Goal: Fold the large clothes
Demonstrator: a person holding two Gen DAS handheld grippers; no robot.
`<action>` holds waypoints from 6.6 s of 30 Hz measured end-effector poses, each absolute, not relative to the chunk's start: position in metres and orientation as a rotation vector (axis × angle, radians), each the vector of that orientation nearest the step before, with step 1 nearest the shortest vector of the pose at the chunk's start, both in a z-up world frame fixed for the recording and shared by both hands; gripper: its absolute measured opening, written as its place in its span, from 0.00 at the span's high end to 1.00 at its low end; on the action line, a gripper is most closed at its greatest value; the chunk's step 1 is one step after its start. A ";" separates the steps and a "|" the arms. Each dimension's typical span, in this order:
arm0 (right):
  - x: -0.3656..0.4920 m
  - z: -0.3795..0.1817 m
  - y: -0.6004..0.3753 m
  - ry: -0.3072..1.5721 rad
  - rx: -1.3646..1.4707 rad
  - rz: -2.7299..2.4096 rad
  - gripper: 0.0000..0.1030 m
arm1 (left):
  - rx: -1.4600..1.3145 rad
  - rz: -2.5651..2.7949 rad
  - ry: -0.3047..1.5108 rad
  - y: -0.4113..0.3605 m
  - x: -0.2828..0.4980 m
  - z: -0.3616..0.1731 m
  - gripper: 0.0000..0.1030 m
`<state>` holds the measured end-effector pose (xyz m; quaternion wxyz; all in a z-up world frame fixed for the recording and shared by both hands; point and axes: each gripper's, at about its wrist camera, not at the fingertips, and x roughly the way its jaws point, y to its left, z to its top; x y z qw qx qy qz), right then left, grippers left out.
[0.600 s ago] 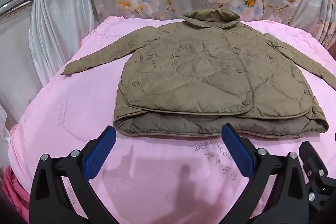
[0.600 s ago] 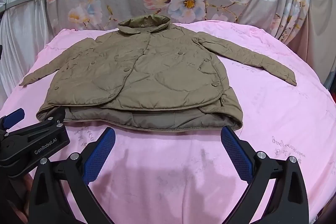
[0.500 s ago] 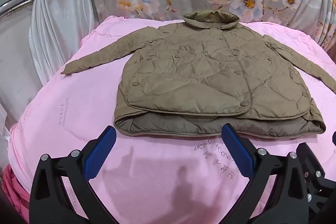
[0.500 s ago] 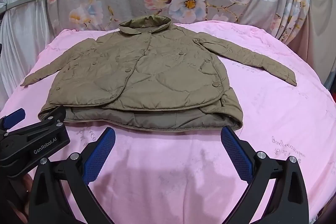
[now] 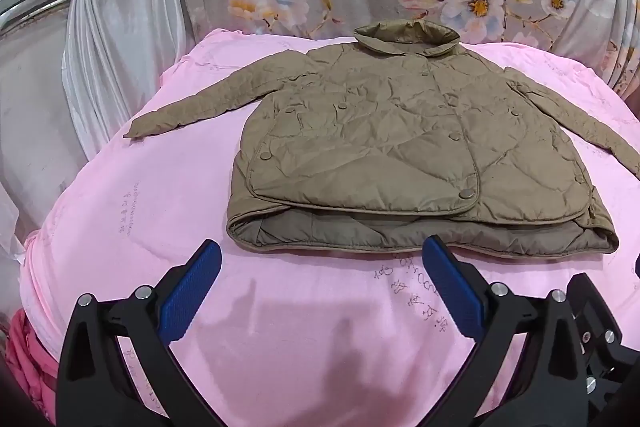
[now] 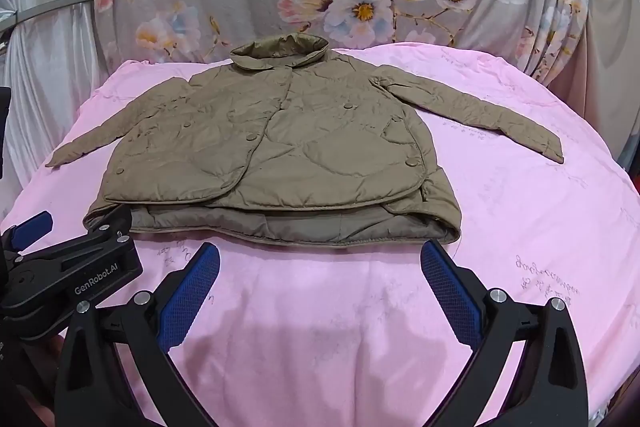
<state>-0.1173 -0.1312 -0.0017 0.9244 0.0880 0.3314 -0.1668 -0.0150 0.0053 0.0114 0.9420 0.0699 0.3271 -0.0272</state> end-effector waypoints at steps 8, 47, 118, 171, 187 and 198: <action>-0.118 -0.002 -0.130 0.679 0.182 -0.344 0.05 | 0.157 -0.064 0.667 0.006 -0.017 0.013 0.05; -0.120 -0.001 -0.127 0.676 0.182 -0.342 0.05 | 0.151 -0.054 0.694 0.008 -0.017 0.009 0.05; -0.051 -0.078 -0.572 0.415 1.062 -0.803 0.62 | 0.014 0.089 0.785 0.068 0.157 -0.001 0.05; 0.183 -0.042 -0.379 0.693 0.848 -0.219 0.51 | -0.343 -0.251 1.023 0.010 0.342 -0.010 0.20; 0.217 -0.017 -0.377 0.567 0.682 -0.242 0.96 | -0.037 -0.184 0.783 -0.012 0.374 0.047 0.99; 0.242 -0.067 -0.380 0.774 0.625 -0.322 0.99 | 0.070 -0.114 0.828 -0.021 0.375 -0.025 0.91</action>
